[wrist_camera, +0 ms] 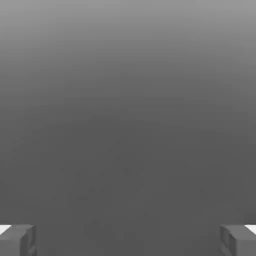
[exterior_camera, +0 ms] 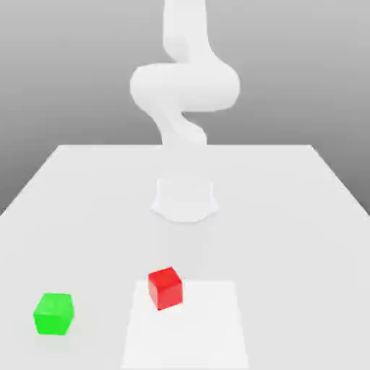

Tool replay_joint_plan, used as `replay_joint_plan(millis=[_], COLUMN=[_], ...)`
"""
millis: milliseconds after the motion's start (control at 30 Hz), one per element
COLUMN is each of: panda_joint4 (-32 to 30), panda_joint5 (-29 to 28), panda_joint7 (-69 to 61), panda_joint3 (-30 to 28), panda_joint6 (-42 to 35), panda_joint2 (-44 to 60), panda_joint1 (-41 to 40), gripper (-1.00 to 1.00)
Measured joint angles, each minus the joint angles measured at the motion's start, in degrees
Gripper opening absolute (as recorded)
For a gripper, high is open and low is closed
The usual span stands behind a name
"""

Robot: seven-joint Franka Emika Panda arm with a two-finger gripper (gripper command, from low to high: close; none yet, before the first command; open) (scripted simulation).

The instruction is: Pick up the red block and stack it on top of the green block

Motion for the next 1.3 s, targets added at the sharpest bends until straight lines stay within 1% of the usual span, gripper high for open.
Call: replay_joint_plan(millis=[267,467,567,633,700,800,833,1067,1167,1300], panda_joint4=[-12.57,-22.45,-27.72,-28.67,-28.45,-27.67,-27.47,-27.45,-28.14,-29.35], panda_joint5=[-0.41,-0.84,-1.56,-0.20,2.52,7.05,7.49,7.46,3.74,-0.48], panda_joint7=[-11.82,-21.22,-26.20,-28.74,-31.11,-34.46,-34.76,-34.73,-32.10,-29.03], panda_joint3=[-5.51,-8.41,-9.36,-9.10,-8.26,-4.38,-2.93,-2.57,-4.73,-5.13], panda_joint6=[10.76,19.35,24.87,28.90,32.50,37.77,39.18,39.27,35.11,28.35], panda_joint2=[15.20,27.57,35.52,40.75,45.15,51.44,53.07,53.26,48.31,40.34], panda_joint1=[2.94,4.01,3.91,3.87,3.71,0.88,-0.45,-0.84,0.36,-0.43], gripper=[0.00,0.00,0.00,0.00,0.00,0.00,-1.00,-1.00,-1.00,-1.00])
